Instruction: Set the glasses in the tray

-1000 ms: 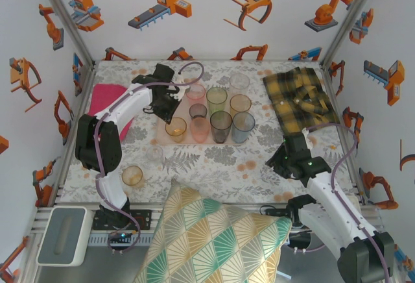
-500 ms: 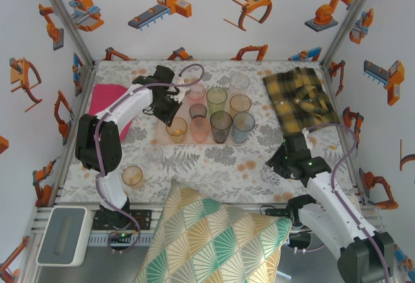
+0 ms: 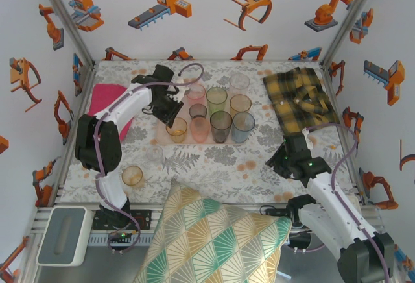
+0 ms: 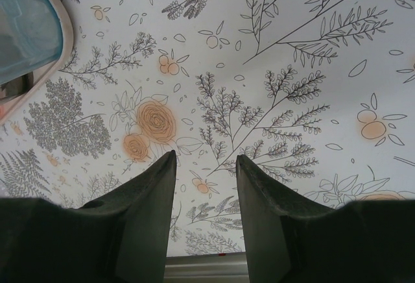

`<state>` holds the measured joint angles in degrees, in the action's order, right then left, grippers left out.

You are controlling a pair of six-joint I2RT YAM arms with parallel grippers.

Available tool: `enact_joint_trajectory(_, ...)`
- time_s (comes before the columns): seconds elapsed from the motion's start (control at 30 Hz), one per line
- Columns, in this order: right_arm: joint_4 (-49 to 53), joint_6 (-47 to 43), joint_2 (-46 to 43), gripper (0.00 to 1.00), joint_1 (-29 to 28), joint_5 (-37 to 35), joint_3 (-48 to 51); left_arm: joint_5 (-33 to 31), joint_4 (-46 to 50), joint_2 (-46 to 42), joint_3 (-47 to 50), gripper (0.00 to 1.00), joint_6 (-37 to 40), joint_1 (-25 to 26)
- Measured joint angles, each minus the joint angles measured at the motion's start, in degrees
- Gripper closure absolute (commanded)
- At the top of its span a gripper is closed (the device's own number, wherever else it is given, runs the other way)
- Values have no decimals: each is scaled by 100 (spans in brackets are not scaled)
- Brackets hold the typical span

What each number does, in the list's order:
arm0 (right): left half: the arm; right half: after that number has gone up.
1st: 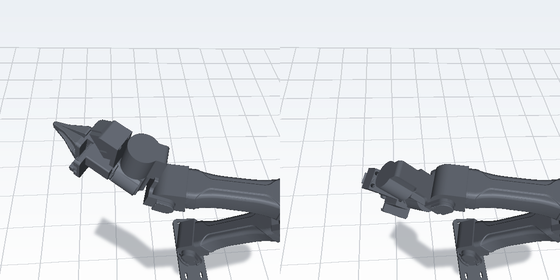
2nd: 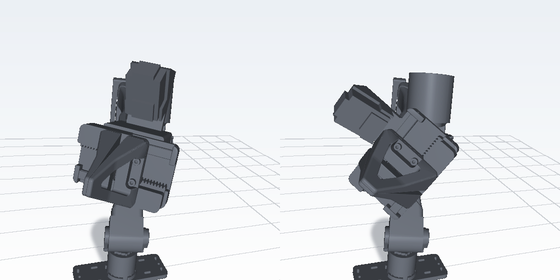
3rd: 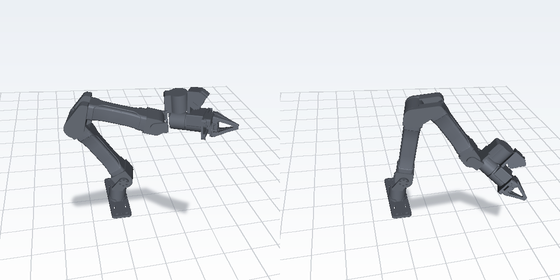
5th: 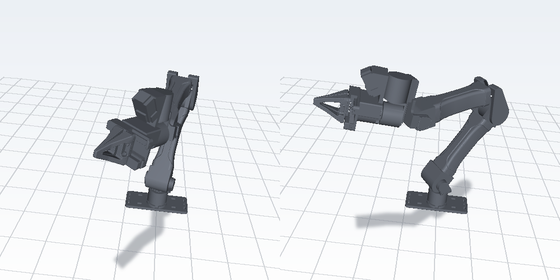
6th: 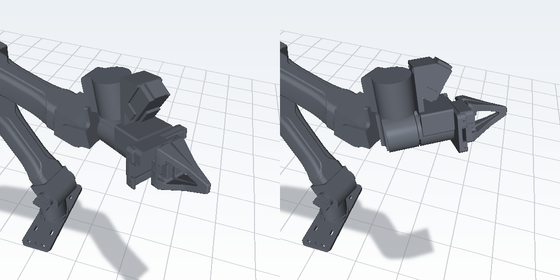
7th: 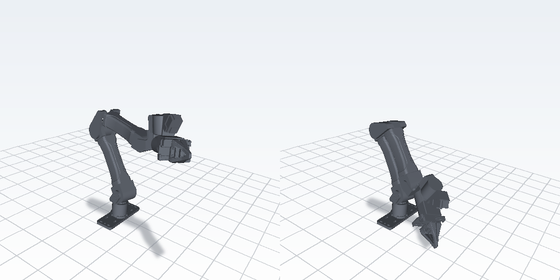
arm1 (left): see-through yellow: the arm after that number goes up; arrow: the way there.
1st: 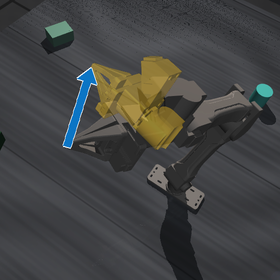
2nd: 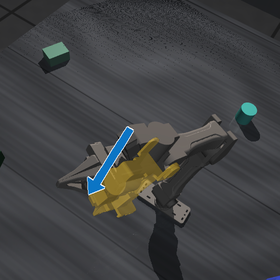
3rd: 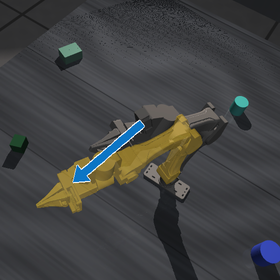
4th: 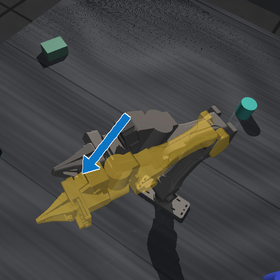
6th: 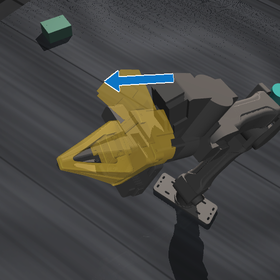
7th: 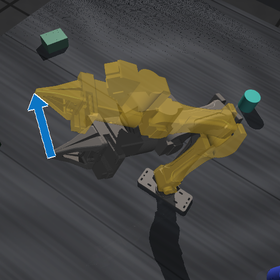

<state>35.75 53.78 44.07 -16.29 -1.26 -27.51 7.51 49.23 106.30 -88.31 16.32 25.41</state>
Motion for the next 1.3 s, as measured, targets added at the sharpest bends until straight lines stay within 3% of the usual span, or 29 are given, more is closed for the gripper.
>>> enact_joint_trajectory(0.27,-2,0,-26,58,0,0,2,4,190,-389,-284,52,0,-2)
enact_joint_trajectory(0.5,4,0,-35,58,0,-2,0,44,468,-1303,-238,48,44,-144)
enact_joint_trajectory(0.77,2,2,-179,58,0,-17,2,225,1029,-2918,610,32,424,-1152)
enact_joint_trajectory(1.03,-63,0,57,58,0,-26,2,629,1786,-3617,1467,30,1137,-2406)
enact_joint_trajectory(1.3,-155,-31,114,58,0,-24,2,866,2103,-3797,2476,32,1853,-2551)
